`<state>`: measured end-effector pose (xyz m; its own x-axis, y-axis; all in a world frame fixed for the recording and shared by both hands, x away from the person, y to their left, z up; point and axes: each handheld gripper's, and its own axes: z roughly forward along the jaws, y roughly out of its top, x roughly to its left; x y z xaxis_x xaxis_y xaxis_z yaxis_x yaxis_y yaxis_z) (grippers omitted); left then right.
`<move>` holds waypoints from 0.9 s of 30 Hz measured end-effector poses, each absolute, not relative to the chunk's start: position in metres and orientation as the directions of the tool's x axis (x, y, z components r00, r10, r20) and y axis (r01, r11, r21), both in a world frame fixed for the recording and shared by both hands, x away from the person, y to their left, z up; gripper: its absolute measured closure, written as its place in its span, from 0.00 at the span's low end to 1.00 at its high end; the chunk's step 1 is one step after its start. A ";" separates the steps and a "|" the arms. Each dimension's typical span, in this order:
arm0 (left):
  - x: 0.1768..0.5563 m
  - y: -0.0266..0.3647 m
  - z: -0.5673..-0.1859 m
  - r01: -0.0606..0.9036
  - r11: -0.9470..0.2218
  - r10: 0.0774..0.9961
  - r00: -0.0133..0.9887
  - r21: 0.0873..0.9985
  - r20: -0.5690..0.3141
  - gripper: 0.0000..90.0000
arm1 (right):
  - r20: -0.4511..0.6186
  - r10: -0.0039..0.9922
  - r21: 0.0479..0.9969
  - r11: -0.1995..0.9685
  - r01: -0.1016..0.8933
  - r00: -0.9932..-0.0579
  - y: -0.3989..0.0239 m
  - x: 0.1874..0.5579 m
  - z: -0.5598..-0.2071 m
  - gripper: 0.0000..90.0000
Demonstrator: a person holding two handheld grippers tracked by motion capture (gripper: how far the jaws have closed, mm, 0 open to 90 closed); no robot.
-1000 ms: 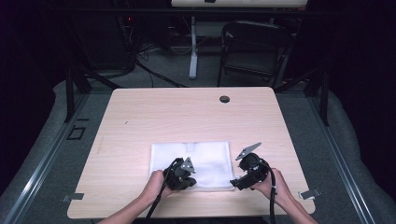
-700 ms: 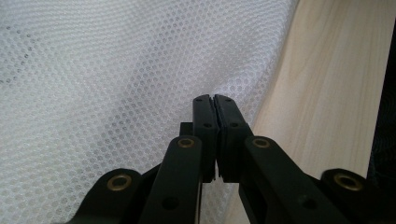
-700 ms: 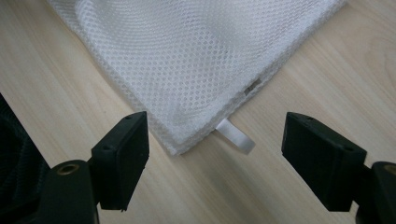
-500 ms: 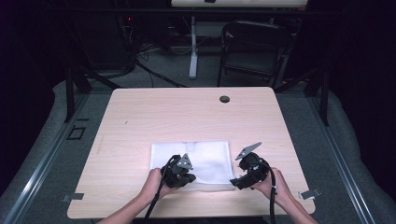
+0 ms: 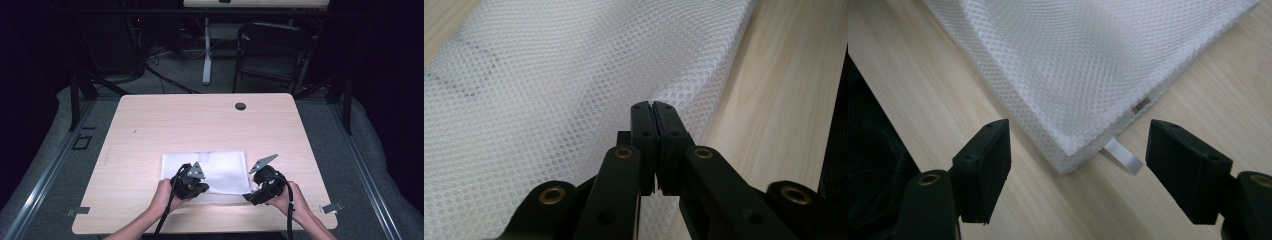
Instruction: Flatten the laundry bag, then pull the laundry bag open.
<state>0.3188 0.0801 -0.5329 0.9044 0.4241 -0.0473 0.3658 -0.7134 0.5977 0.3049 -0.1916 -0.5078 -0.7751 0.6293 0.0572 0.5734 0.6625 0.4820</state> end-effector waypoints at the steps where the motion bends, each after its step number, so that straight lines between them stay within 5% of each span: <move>1: 0.319 0.080 -0.533 0.373 -0.706 0.431 0.901 0.601 -0.053 0.98 | 0.061 0.630 0.490 0.657 0.573 -0.774 -0.191 0.304 -0.508 0.29; 27: 0.322 0.086 -0.526 0.409 -0.657 0.483 0.873 0.633 -0.062 0.98 | 0.047 0.615 0.496 0.669 0.553 -0.787 -0.187 0.301 -0.504 0.32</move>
<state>0.3218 0.0864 -0.5257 0.8733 0.4833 -0.0622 0.4088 -0.6571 0.6333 0.3014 -0.1866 -0.5041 -0.7868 0.6154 0.0469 0.5530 0.6692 0.4963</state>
